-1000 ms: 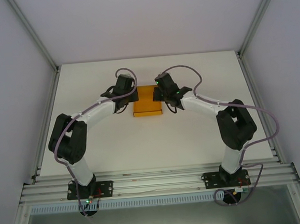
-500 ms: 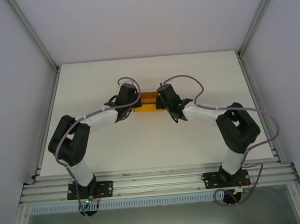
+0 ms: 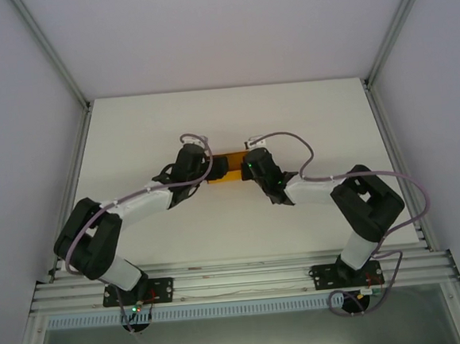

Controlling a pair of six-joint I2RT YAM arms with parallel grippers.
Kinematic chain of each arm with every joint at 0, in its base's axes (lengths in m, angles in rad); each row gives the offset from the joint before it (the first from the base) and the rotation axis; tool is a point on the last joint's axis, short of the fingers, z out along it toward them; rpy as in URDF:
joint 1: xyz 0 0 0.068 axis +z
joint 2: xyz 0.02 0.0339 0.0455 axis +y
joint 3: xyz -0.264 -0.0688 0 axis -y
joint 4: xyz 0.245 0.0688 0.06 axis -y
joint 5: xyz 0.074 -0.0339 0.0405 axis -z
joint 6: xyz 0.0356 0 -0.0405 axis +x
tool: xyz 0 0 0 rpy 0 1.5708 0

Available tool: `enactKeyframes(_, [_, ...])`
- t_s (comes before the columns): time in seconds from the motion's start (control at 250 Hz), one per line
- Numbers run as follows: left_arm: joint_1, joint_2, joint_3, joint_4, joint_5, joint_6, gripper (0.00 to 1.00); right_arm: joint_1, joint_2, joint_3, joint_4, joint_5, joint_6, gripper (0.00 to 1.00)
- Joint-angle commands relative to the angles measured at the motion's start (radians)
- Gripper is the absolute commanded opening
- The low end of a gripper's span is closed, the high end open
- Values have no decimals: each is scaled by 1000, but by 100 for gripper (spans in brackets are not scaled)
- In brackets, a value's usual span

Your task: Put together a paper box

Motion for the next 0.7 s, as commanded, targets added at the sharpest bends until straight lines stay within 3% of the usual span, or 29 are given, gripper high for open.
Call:
enactKeyframes(0.0, [-8,-97,-2,-82,-21,-3,100,16,1,-42,-81,12,-28,0])
enactKeyframes(0.204, [12,-154,105,-372,-205,-128,100,24,2,-59,-61,19,-37,0])
enactKeyframes(0.276, [54,-112,178,-461,-105,-192,100,28,4,-65,-53,28,-39,0])
enactKeyframes(0.352, [96,-55,208,-436,6,-217,100,30,6,-71,-47,32,-39,0])
enactKeyframes(0.58, [176,134,315,-394,139,-268,100,34,8,-71,-44,34,-33,1])
enactKeyframes(0.696, [180,198,312,-342,196,-281,92,36,-7,-75,-61,29,-21,4])
